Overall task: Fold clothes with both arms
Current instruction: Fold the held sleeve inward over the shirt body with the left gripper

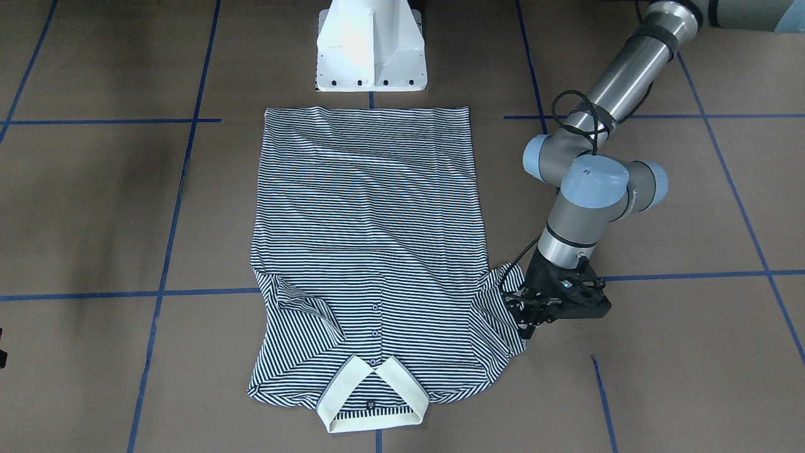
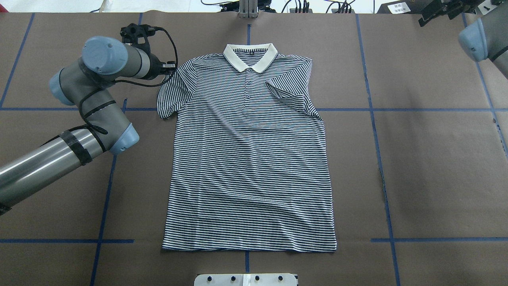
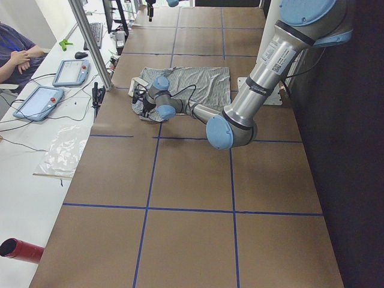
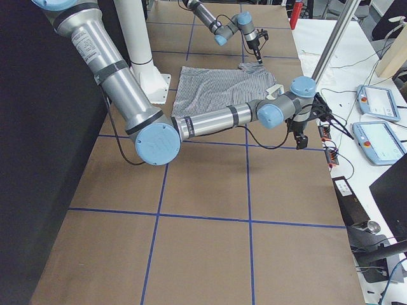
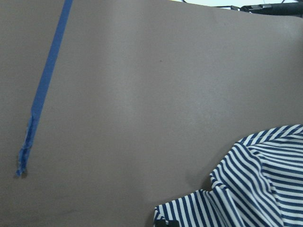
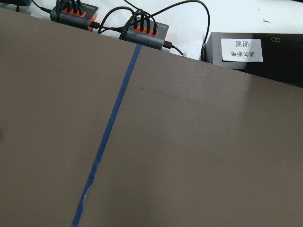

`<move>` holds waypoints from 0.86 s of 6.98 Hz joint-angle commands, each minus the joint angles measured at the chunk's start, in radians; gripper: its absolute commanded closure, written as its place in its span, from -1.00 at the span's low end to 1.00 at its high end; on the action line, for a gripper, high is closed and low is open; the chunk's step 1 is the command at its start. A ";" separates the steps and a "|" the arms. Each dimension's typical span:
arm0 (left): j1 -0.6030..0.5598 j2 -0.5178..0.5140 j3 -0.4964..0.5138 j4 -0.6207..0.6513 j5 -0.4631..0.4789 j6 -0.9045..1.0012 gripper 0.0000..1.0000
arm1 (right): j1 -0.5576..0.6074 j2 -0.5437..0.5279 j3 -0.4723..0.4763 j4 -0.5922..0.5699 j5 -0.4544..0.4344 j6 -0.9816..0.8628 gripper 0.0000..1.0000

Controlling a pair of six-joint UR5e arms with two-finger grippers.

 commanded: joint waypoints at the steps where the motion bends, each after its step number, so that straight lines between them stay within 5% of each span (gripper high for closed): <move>1: 0.023 -0.123 -0.021 0.217 0.019 -0.100 1.00 | 0.000 0.000 0.000 0.000 -0.001 0.005 -1.00; 4: 0.127 -0.258 0.069 0.288 0.078 -0.207 1.00 | 0.000 0.001 0.002 0.000 -0.003 0.008 -1.00; 6: 0.141 -0.262 0.097 0.287 0.116 -0.218 0.93 | -0.002 0.002 0.002 -0.001 -0.003 0.008 -1.00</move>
